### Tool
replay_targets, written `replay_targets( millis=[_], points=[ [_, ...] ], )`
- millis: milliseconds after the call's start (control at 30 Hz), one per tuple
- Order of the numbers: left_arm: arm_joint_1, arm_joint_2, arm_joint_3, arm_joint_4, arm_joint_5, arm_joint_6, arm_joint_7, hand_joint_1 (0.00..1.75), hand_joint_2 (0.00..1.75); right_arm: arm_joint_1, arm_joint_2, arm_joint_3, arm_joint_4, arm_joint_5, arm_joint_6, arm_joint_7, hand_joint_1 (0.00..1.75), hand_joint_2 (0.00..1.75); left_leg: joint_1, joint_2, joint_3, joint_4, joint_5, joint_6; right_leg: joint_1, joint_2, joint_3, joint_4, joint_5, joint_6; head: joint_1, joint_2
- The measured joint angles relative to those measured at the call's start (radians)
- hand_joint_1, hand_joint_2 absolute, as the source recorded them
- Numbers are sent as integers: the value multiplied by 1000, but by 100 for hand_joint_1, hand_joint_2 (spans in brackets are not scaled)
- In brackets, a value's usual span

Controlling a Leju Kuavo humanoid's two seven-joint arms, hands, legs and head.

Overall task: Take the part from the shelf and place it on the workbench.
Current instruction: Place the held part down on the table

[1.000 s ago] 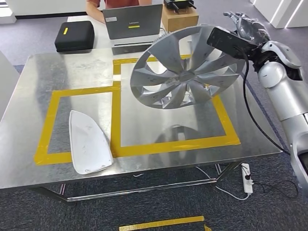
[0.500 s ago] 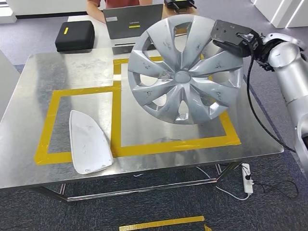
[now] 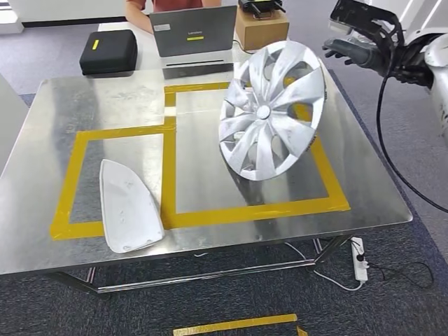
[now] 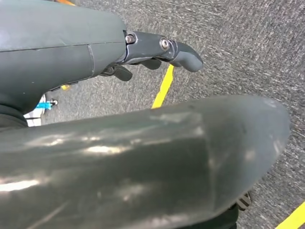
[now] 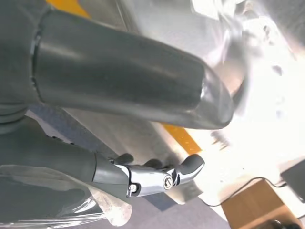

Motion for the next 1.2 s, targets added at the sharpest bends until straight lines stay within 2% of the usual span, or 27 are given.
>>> replay_targets(
  millis=[333, 700, 800, 967, 1067, 1200],
  points=[
    [-1, -1, 22, 0, 17, -2, -3, 0, 0, -44, -72, 161, -1, -227, 6, 98, 0, 0, 0, 0, 1, 0, 0, 0, 0, 1, 0, 0, 1, 1, 0, 0],
    [-2, -2, 30, 0, 3, -4, -5, 0, 0, -73, -110, 261, -26, -233, -26, 88, 0, 0, 0, 1, 1, 0, 0, 0, 0, 1, 0, 0, 1, 1, 0, 0],
    [-2, -2, 29, 0, -22, -6, -5, 0, 0, -72, -112, 283, -36, -179, -99, 25, 0, 0, 0, 2, 1, 0, 0, 0, 0, 2, 0, 0, 1, 1, 0, 0],
    [-2, -1, 6, 0, -100, -26, -3, 0, 0, -36, -110, 316, -77, -12, -298, -108, 0, 0, 0, 2, 0, 0, 0, 0, 0, 1, 1, 0, 1, 1, 0, 0],
    [0, 0, -18, 0, -148, -39, -3, 0, 0, 5, -96, 308, -117, 133, -375, -132, 0, 0, 0, 2, -1, 0, 0, 0, 0, 2, 2, 0, 1, 1, 0, 0],
    [1, 3, -47, 0, -182, -51, -3, 0, 0, 48, -74, 277, -169, 260, -404, -133, 0, 0, 1, 1, 0, 0, 0, 0, 0, 1, 2, 0, 1, 1, 0, 0]
  ],
)
